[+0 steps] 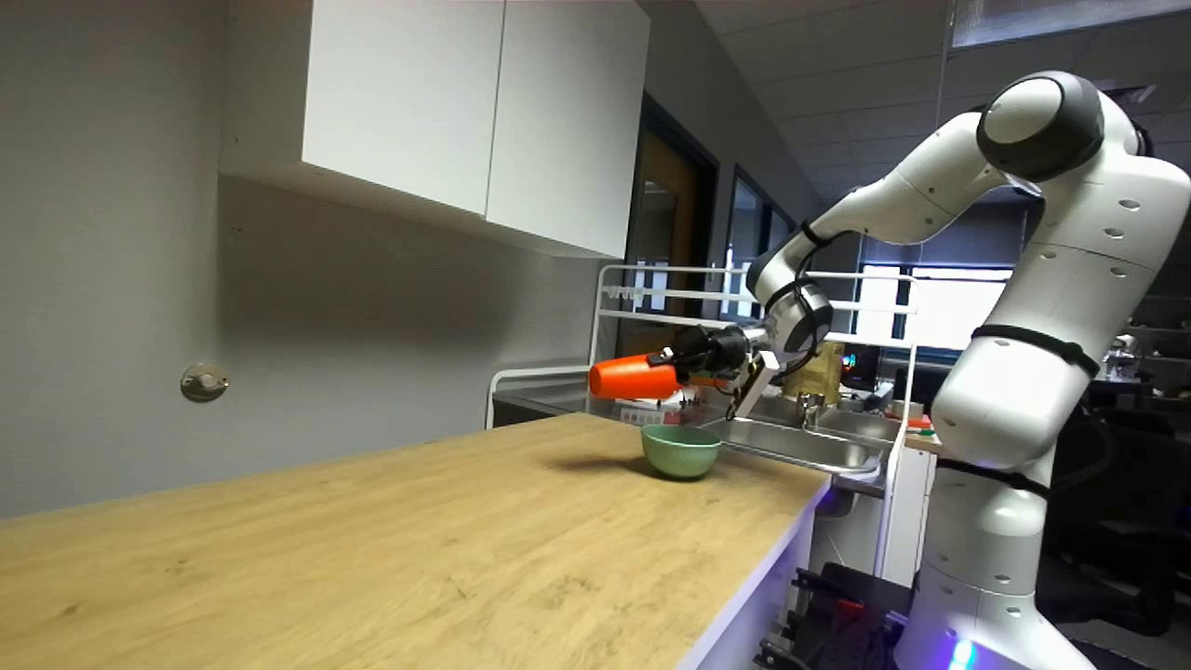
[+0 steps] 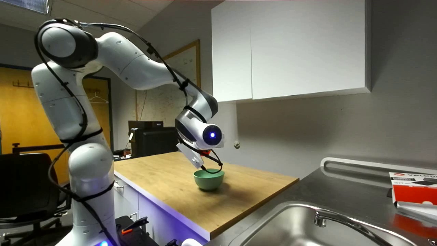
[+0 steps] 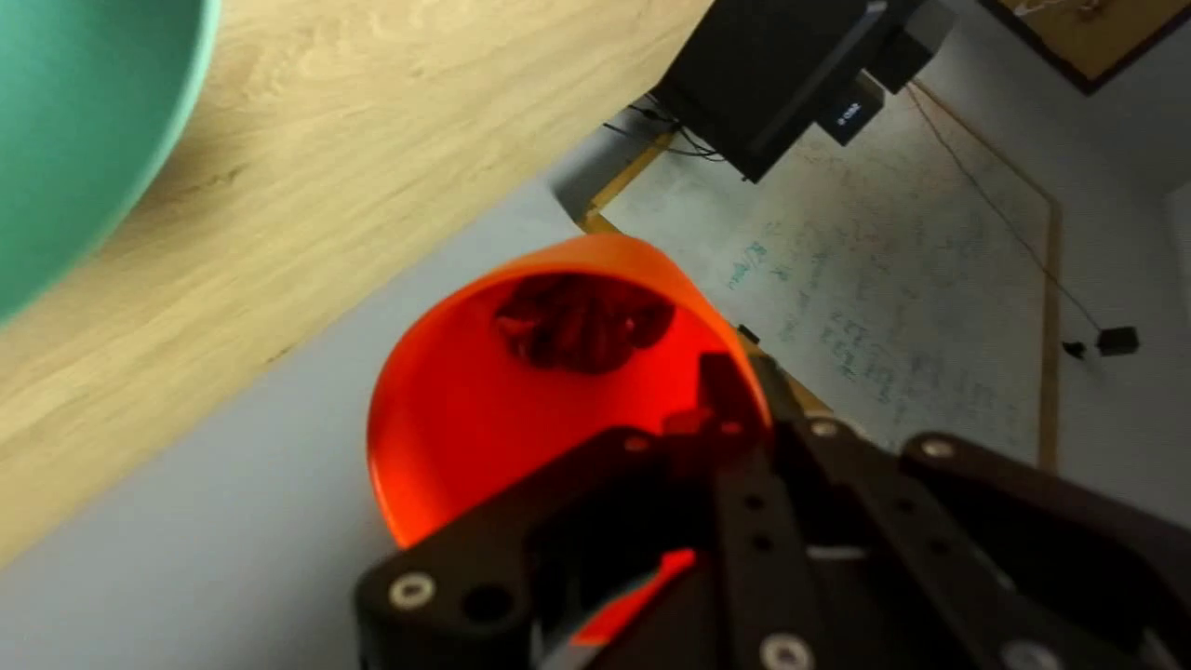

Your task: Empty the cup into the bowl

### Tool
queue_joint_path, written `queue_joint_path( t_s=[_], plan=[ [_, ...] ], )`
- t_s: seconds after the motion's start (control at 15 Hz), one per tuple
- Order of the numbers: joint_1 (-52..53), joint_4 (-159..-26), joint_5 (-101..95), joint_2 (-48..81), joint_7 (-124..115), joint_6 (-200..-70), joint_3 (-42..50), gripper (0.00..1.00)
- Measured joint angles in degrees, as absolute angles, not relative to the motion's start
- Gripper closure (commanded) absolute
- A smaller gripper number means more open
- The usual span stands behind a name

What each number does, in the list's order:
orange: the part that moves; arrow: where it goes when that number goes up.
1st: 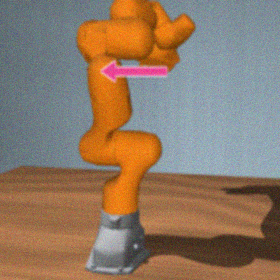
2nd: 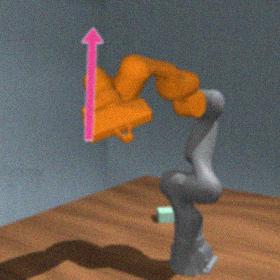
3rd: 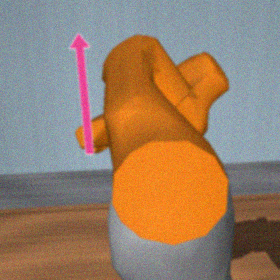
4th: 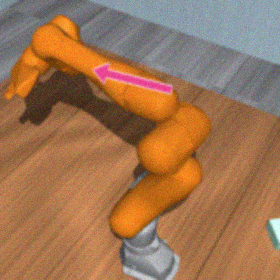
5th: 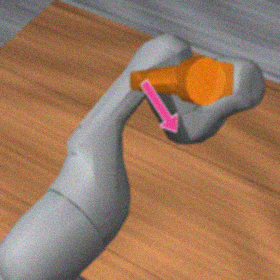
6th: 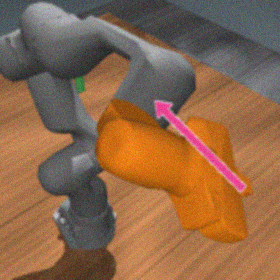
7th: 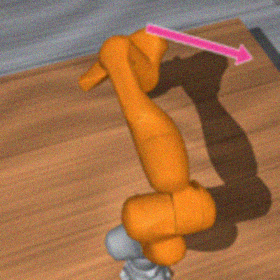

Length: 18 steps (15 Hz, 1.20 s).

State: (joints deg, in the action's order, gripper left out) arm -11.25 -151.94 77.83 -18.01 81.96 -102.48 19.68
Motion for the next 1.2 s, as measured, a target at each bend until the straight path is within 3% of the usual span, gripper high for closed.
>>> queue_joint_path(
  t_s=[1.2],
  plan=[
    [-18.4,-147.9,82.8,0.6,96.5,-73.3,19.9,0.98]
  ],
)
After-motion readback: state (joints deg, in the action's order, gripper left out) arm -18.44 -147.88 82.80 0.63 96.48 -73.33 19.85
